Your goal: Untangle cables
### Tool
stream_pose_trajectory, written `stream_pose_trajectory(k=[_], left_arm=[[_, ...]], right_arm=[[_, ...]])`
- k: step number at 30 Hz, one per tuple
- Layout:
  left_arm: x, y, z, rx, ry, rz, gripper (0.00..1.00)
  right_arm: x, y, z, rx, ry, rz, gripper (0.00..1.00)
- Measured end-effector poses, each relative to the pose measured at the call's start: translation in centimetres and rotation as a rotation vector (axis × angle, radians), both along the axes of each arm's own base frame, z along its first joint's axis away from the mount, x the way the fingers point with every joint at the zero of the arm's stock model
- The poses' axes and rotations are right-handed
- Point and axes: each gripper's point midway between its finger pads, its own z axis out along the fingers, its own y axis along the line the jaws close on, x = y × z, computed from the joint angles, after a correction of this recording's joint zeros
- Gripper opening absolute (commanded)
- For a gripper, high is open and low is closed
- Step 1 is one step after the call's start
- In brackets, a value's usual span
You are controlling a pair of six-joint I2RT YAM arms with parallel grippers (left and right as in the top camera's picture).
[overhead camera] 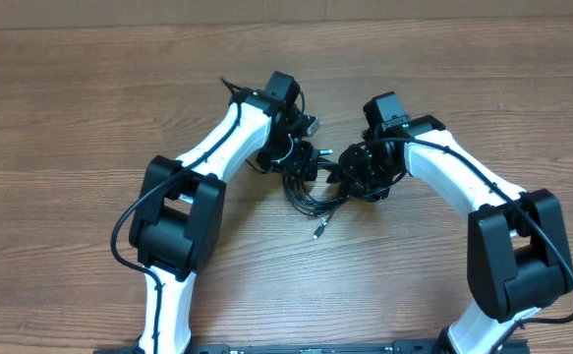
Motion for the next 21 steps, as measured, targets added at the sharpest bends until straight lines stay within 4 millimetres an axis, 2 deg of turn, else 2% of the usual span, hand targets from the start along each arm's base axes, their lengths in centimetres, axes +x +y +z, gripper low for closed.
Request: stream_pose_trajectory(k=[1, 3, 4, 8, 11, 16, 19, 21], left_arm=[[0.0, 0.1, -0.6, 0.003, -0.003, 0.008, 0.5], [-0.2, 0.2, -1.2, 0.006, 0.0, 0.018, 0.14], [0.0, 0.3, -1.3, 0.008, -0.007, 0.024, 0.06], [-0.2, 0.5, -1.6, 0.022, -0.005, 0.022, 0.04], [-0.8, 1.2, -1.2, 0.041, 0.034, 0.026, 0.04], [-0.5, 1.6, 1.4, -0.011, 0.062, -0.01, 0.04], [0.4, 0.8, 3.5, -0.101, 0.042, -0.041, 0.04], [0.8, 0.3, 4.3, -0.157, 0.034, -0.054, 0.04]], right_arm=[[-0.1, 0.0, 0.1, 0.008, 0.001, 0.005, 0.55], [-0.1, 0.0, 0.1, 0.017, 0.004, 0.013, 0.55], [-0.2, 0.0, 0.1, 0.017, 0.004, 0.015, 0.55], [-0.1, 0.3, 0.3, 0.038, -0.002, 0.026, 0.58], [0.4, 1.0, 0.7, 0.075, -0.032, 0.043, 0.58], [0.6, 1.6, 1.1, 0.118, -0.024, 0.021, 0.62], [0.6, 1.8, 1.2, 0.13, 0.007, -0.026, 0.61], [0.7, 2.1, 1.5, 0.153, 0.013, -0.042, 0.54]])
